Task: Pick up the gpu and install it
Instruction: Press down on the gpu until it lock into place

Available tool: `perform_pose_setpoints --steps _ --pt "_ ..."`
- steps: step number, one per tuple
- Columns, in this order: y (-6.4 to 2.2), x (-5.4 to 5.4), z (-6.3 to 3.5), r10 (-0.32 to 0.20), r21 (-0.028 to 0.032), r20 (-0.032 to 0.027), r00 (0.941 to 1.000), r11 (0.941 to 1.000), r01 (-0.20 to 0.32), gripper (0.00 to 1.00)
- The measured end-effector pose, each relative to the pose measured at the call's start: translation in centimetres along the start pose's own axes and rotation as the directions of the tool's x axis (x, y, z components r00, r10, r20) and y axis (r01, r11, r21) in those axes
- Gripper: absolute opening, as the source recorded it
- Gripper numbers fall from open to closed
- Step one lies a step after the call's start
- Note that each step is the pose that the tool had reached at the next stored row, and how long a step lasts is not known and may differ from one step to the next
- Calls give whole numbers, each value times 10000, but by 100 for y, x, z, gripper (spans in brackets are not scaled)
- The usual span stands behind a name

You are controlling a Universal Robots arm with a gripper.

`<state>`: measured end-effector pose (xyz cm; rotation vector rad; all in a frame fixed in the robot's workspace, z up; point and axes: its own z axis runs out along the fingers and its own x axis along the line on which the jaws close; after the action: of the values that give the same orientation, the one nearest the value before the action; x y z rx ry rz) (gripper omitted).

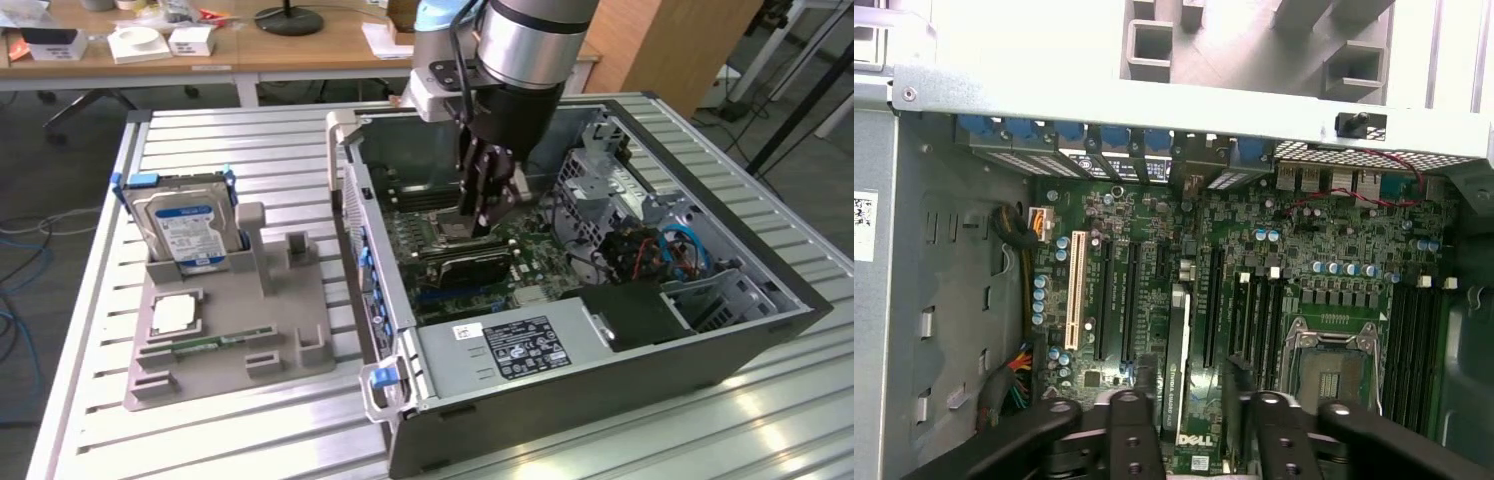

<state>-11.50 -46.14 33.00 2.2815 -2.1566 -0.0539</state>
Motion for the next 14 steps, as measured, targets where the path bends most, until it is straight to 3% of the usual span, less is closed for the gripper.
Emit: perform_pose_setpoints --steps 1,3,4,8,14 --pt "0 0 0 0 0 1 10000 10000 0 39" --pt "0 0 0 0 0 0 10000 10000 0 27" --pt "0 0 0 0 0 0 10000 10000 0 27" --pt "0 0 0 0 0 1 10000 10000 0 10" --pt "0 0 0 0 0 0 10000 10000 0 10"
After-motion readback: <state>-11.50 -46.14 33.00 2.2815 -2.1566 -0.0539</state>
